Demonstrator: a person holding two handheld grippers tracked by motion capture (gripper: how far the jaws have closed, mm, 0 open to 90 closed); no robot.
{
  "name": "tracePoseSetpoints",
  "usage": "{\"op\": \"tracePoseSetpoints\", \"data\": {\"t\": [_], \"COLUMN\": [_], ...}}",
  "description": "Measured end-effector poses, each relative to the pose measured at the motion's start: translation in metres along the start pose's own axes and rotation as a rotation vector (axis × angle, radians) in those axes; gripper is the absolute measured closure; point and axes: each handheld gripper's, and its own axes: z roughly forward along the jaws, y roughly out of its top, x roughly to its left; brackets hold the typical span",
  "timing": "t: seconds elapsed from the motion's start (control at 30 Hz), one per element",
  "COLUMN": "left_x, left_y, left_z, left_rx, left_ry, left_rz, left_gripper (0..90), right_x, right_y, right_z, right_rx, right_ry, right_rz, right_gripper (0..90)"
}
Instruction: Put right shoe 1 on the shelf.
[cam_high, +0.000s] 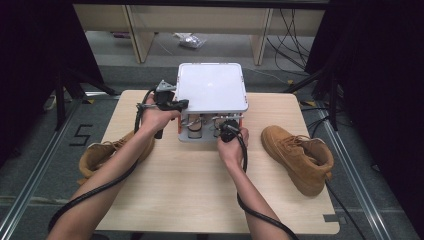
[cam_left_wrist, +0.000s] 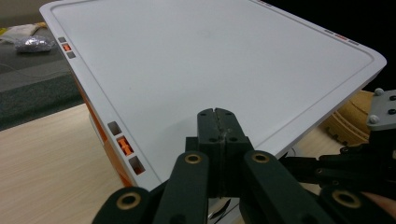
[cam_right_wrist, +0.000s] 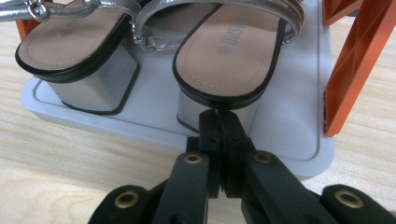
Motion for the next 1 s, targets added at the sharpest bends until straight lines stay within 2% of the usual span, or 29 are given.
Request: {"op": "tracePoseSetpoints", "data": {"t": [0.13,0.2,0.3,0.37,0.53,0.87,1.0], "left_x": [0.0,0.0,0.0,0.0,0.0,0.0,0.0], "left_y": [0.0,0.0,0.0,0.0,0.0,0.0,0.0], "left_z": [0.0,0.0,0.0,0.0,0.0,0.0,0.0], "left_rx": [0.006,0.005,0.004,0.0,0.001,-0.002,-0.003], "left_ry": [0.002,0.001,0.0,-0.001,0.0,0.0,-0.001], "left_rz": [0.001,0.0,0.0,0.0,0.001,-0.001,0.0], "left_gripper": [89.6,89.6,89.6,89.6,89.6,89.6,89.6], "right_x": [-0.001,-0.003,-0.006,-0.008,-0.012,-0.008,-0.007], "right_y": [-0.002,-0.003,-0.002,-0.002,0.0,-0.001,-0.002], "right_z": [0.001,0.0,-0.004,-0.005,-0.007,-0.006,-0.008], "right_rx": [-0.01,-0.012,-0.022,-0.024,-0.034,-0.025,-0.035], "right_ry": [0.015,0.027,0.022,0.022,0.042,0.024,0.041], "right_rz": [0.01,0.036,0.025,0.049,0.036,0.031,0.028], "right_gripper": [88.3,88.3,88.6,88.8,88.8,89.2,86.5]}}
